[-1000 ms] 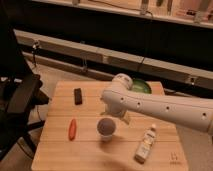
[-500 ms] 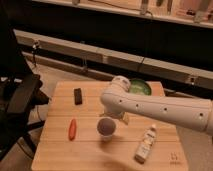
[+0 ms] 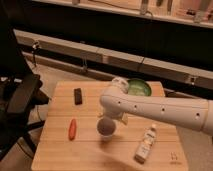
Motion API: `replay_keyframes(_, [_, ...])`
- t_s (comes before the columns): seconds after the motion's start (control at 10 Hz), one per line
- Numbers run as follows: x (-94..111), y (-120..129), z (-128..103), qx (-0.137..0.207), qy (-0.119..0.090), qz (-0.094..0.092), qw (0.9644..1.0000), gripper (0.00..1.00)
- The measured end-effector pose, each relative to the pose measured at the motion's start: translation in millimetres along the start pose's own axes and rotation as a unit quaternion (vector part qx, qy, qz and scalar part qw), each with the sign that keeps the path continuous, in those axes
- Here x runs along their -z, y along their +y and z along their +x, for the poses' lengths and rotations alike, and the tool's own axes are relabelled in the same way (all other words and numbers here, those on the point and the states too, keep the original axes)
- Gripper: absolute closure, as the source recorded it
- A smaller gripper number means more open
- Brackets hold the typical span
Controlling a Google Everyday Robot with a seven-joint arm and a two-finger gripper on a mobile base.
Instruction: Pick up the ceramic cup
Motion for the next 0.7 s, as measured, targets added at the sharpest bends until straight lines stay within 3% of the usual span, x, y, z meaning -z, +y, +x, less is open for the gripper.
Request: replay_keyframes(0.7, [7.1, 3.0, -12.7, 0.024, -0.018, 0.026, 0.9992, 0.2])
